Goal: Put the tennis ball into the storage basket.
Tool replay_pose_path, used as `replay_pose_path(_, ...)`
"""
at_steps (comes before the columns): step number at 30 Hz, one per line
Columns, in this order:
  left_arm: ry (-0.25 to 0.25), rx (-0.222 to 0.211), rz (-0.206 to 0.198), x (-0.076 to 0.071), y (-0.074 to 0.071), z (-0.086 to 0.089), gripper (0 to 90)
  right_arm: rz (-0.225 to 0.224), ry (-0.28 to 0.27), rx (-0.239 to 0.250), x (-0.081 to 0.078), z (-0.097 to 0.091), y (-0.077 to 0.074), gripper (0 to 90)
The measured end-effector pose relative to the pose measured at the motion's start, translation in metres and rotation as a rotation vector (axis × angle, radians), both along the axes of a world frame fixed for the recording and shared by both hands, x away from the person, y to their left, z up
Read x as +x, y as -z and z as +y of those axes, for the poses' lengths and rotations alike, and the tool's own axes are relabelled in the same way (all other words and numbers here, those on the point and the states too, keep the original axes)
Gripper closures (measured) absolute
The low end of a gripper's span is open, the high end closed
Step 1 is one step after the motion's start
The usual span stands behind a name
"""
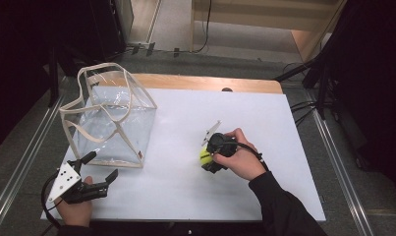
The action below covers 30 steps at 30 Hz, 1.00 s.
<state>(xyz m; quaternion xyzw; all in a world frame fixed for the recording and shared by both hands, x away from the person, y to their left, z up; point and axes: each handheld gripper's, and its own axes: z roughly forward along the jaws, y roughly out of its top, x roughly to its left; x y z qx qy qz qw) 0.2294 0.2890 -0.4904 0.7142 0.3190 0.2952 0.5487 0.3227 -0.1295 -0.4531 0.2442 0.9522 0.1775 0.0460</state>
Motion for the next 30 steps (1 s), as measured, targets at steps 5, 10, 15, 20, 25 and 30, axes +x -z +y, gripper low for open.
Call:
replay_pose_path(5,0.001,0.000,0.000,0.000,0.000,0.000,8.3,0.003,-0.007,0.003,0.001,0.004,-0.002,23.4)
replay_pose_path(10,0.002,0.000,0.000,0.000,0.000,0.000,8.3,0.001,-0.014,0.008,0.002,0.010,-0.004,23.4)
replay_pose_path(15,0.002,0.000,0.001,0.000,0.000,0.000,8.3,0.000,-0.024,0.009,0.003,0.016,-0.006,23.4)
replay_pose_path(20,0.002,0.001,0.001,0.000,0.000,0.001,8.3,0.002,-0.031,0.015,0.004,0.021,-0.009,23.3)
replay_pose_path(25,0.004,-0.001,0.000,0.000,0.000,0.000,8.3,-0.003,-0.044,0.022,0.006,0.025,-0.013,23.4)
replay_pose_path(30,0.003,0.001,0.002,0.000,0.000,0.000,8.3,0.000,-0.052,0.022,0.006,0.029,-0.015,23.4)
